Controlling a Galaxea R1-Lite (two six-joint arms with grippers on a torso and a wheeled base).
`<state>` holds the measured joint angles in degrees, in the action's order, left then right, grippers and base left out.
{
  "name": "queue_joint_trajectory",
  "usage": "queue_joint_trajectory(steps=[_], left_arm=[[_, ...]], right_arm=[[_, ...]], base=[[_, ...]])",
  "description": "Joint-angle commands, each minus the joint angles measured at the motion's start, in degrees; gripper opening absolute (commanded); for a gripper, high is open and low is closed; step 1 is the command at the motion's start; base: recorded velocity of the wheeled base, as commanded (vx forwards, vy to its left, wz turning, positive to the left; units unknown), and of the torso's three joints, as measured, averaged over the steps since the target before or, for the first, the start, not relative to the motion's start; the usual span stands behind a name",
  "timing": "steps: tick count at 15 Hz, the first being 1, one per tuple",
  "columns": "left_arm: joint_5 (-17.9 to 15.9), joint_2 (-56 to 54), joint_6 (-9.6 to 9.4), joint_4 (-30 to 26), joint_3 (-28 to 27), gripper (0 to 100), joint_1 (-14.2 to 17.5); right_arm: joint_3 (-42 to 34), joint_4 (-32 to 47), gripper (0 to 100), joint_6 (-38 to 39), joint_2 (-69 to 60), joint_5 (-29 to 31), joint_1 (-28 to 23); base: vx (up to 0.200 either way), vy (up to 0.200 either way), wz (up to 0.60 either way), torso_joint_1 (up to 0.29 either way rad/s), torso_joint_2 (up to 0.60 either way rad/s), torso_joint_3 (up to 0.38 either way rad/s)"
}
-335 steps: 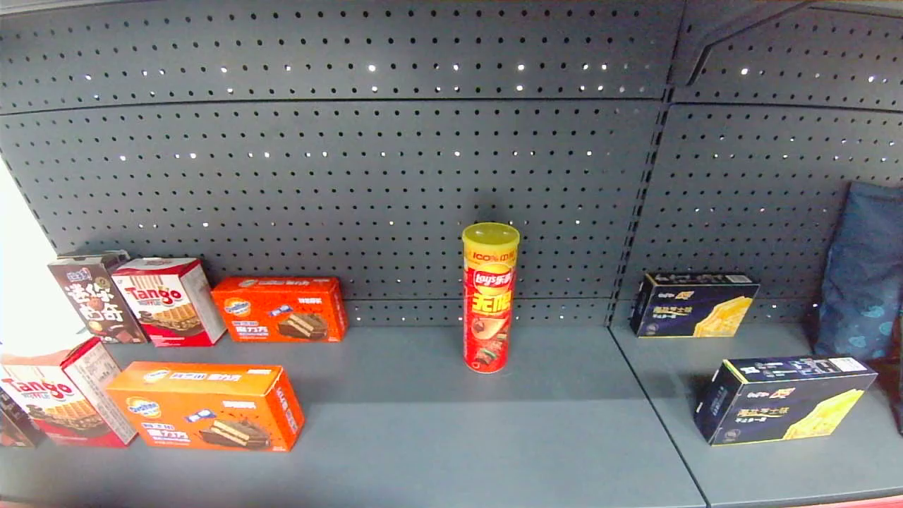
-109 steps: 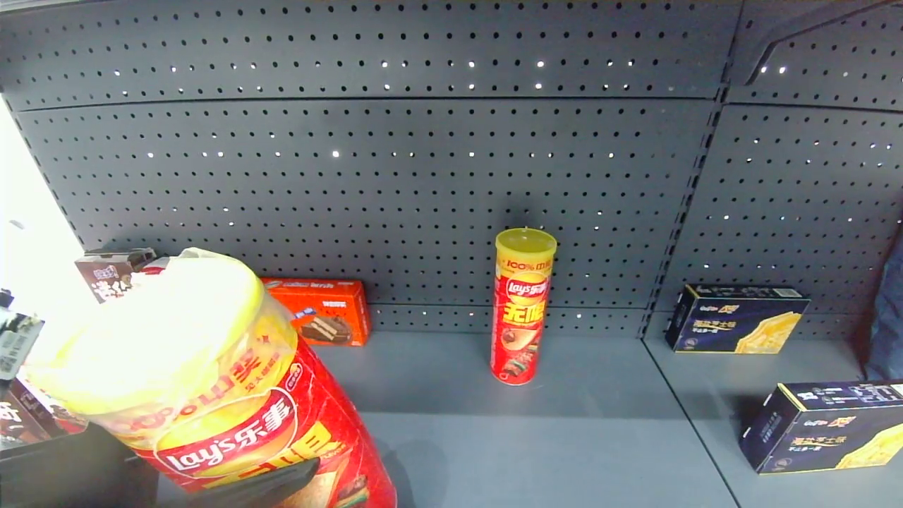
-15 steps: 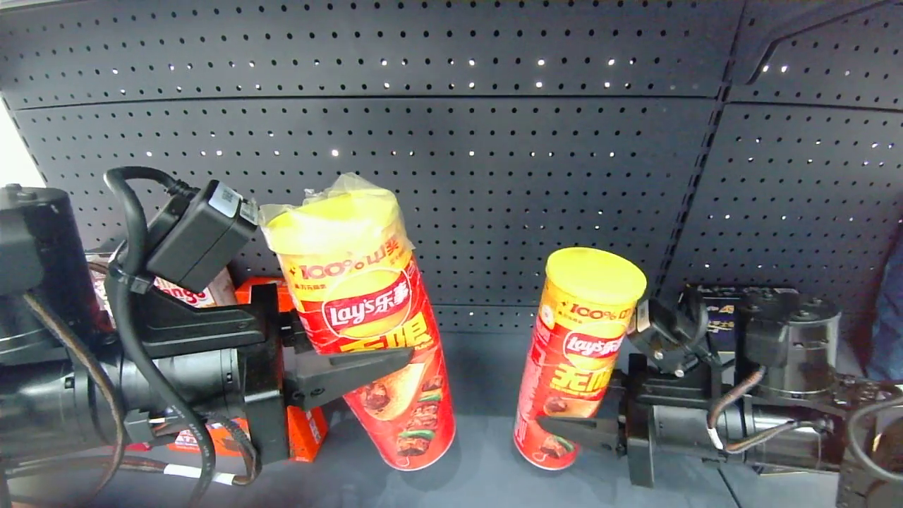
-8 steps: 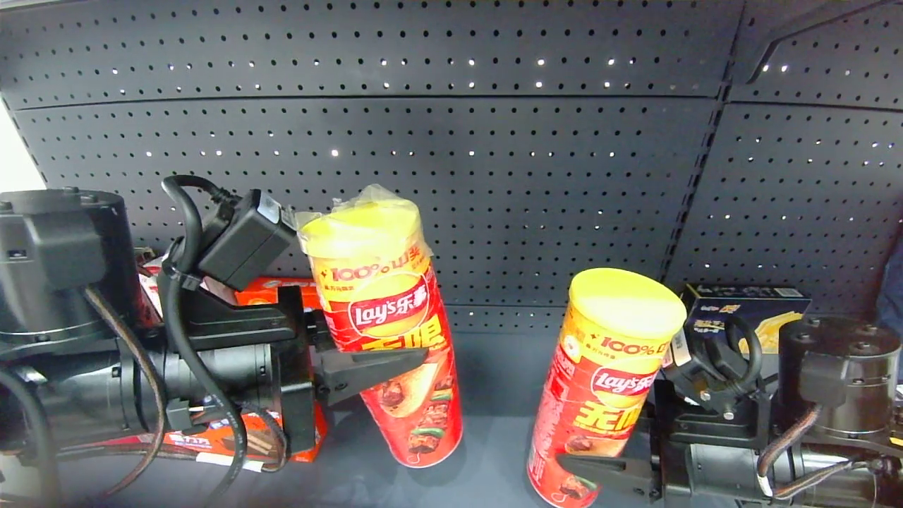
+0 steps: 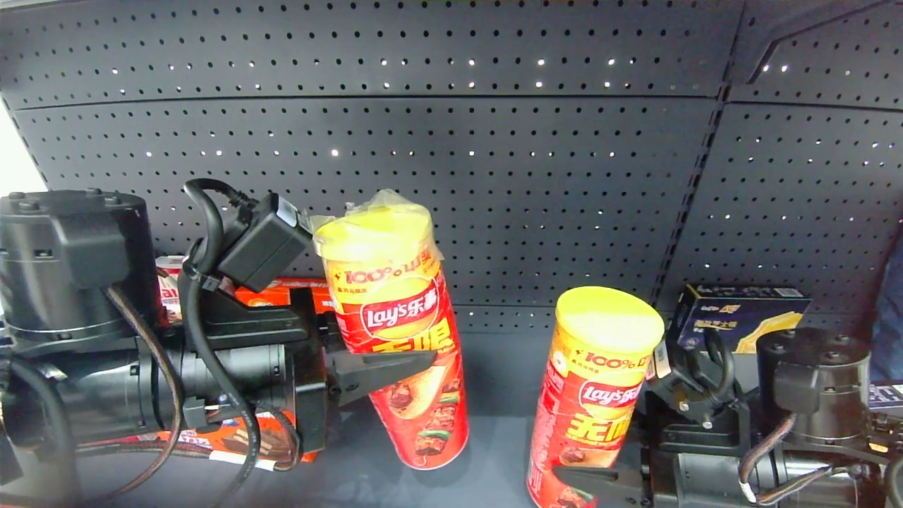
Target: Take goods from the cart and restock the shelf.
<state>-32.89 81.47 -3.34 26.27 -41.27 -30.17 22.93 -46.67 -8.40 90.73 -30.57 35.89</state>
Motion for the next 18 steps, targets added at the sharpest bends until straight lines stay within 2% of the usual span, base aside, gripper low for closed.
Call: queue_joint_trajectory(steps=[1, 4, 8, 18], left_arm=[[0.0, 0.1, 0.00, 0.0, 0.0, 0, 0.0], [0.1, 0.0, 0.00, 0.0, 0.5, 0, 0.1], [0.1, 0.0, 0.00, 0.0, 0.5, 0, 0.1], [0.2, 0.1, 0.00, -0.1, 0.8, 0, 0.1]], right_arm=[[0.0, -0.8, 0, 0.0, 1.8, 0.0, 0.1], [-0.2, -4.9, 0, 0.0, 5.1, 0.2, 0.1], [-1.2, -5.1, 0, -0.1, 5.0, 2.1, 0.2], [-1.7, -5.1, 0, 0.0, 5.1, 2.3, 2.3]], base=[[0.000, 0.000, 0.00, 0.000, 0.00, 0.000], [0.000, 0.000, 0.00, 0.000, 0.00, 0.000], [0.000, 0.000, 0.00, 0.000, 0.00, 0.000], [0.000, 0.000, 0.00, 0.000, 0.00, 0.000]])
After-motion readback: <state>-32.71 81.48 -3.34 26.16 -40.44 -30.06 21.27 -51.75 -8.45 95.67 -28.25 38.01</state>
